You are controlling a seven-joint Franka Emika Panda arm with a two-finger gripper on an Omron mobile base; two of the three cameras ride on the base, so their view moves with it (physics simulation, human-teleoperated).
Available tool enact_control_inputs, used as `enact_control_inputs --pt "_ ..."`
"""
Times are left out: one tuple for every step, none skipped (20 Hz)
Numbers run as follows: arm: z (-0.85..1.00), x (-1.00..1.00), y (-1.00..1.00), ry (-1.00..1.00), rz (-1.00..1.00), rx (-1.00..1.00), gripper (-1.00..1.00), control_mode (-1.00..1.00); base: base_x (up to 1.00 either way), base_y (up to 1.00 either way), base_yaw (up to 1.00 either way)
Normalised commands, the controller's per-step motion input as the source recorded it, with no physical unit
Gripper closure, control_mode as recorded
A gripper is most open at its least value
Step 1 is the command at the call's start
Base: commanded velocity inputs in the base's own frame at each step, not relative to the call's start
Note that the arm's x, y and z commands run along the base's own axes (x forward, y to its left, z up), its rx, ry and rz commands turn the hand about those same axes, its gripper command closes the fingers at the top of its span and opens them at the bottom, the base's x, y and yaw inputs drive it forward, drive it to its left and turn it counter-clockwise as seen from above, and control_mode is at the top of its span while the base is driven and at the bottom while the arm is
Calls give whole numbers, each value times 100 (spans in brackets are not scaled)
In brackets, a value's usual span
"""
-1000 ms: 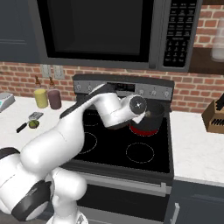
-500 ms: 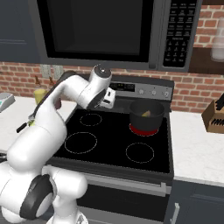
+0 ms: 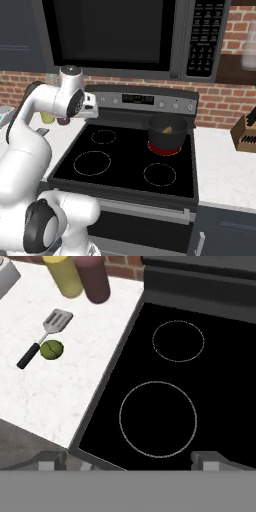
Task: Put the cucumber and lime in the pot. Retrieve the spatula and lightly stir the vegetables in the pot.
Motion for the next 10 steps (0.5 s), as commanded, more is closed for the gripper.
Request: enact_control_inputs --pt "-16 -64 100 -3 20 -22 -100 -100 0 0 0" --pt "-16 -66 100 -4 19 -19 -100 -100 0 0 0" --pt "-17 -65 100 -5 19 -18 -100 -100 0 0 0" --pt "-16 -64 100 -5 18 -16 -100 -100 0 0 0" --pt "-16 -56 100 -3 17 -14 -100 -100 0 0 0" --pt "-16 -46 100 -2 15 -12 -100 -100 0 0 0" --pt "-16 -33 100 -1 13 -10 -100 -100 0 0 0" --pt "-17 -21 100 0 11 -9 -100 -100 0 0 0" --pt "-17 -6 100 0 10 -7 -100 -100 0 0 0" --pt "-18 0 100 0 8 -6 -100 -100 0 0 0"
